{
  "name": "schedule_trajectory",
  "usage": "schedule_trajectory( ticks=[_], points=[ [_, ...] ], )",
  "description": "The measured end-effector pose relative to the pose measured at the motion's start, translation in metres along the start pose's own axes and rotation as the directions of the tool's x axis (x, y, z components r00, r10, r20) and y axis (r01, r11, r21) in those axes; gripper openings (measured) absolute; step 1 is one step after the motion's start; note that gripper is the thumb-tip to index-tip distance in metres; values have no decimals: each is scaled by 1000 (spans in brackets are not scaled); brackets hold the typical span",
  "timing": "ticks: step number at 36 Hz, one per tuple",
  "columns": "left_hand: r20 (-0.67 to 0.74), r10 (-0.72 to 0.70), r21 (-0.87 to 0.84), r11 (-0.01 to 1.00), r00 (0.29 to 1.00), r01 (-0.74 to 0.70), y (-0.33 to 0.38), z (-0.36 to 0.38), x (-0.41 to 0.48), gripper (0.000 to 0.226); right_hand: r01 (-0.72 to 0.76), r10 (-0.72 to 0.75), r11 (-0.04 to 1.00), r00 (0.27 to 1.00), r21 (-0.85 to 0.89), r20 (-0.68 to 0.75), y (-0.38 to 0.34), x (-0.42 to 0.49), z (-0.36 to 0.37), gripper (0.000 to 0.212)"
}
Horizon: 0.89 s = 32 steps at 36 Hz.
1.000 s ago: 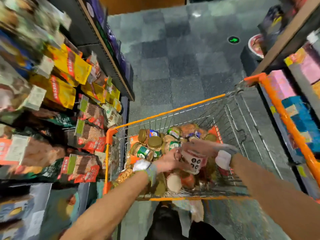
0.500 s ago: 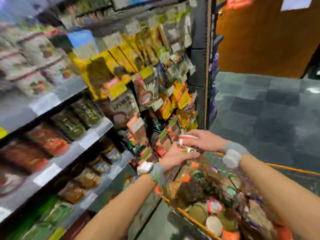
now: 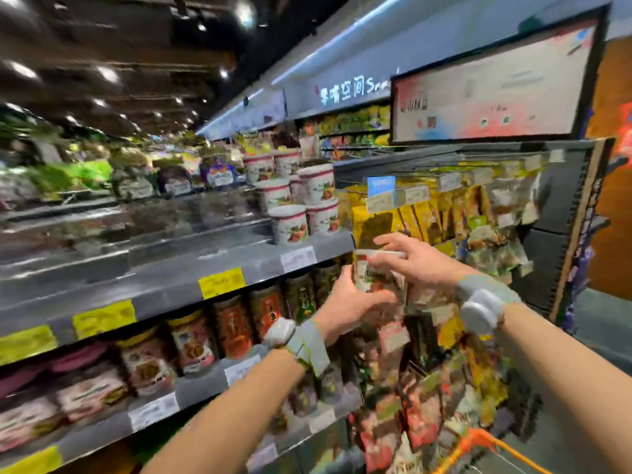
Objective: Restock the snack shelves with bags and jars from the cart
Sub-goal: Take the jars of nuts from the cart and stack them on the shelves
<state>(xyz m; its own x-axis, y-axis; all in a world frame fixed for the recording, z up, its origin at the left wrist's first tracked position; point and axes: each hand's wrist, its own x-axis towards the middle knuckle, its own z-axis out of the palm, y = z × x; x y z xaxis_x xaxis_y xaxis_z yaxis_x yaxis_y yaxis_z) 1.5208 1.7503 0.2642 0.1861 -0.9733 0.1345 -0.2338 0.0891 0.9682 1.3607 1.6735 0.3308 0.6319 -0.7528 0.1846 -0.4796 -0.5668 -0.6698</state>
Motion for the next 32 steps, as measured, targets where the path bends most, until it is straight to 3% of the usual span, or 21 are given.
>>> schedule_trajectory(
  ticks=[2, 5, 9, 11, 14, 19, 22, 28, 32],
  points=[
    [-34, 35, 25, 999, 999, -34, 9, -24, 8, 81, 26, -25, 998, 1000, -50, 5, -22, 19, -4, 115],
    [-106, 63, 88, 995, 992, -54, 15, -48, 17, 105, 50, -50, 998, 999, -44, 14, -48, 37, -6, 117],
    [-144, 77, 183, 982, 986, -50, 33, -77, 17, 121, 107, -104, 992, 994, -69, 36, -81, 52, -4, 80],
    [-146, 156, 272, 956, 977, -112, 43, -86, 16, 115, 171, -171, 978, 985, -116, 12, -94, 58, -6, 73],
    [-144, 232, 340, 924, 962, -172, 56, -106, 21, 103, 242, -246, 957, 969, -162, -4, -114, 76, -15, 81],
    [-250, 253, 512, 854, 935, -94, 72, -143, 26, 99, 346, -362, 923, 929, -168, -77, -139, 111, -32, 95],
    [-321, 286, 587, 808, 903, -48, 74, -165, 26, 82, 362, -393, 908, 911, -213, -126, -148, 138, -33, 88],
    [-351, 232, 700, 709, 907, 89, 63, -188, 40, 64, 408, -443, 848, 896, -337, -31, -156, 198, -10, 85],
    [-353, 183, 691, 712, 918, 124, 59, -185, 56, 65, 416, -423, 837, 904, -355, 61, -153, 222, 3, 77]
  ],
)
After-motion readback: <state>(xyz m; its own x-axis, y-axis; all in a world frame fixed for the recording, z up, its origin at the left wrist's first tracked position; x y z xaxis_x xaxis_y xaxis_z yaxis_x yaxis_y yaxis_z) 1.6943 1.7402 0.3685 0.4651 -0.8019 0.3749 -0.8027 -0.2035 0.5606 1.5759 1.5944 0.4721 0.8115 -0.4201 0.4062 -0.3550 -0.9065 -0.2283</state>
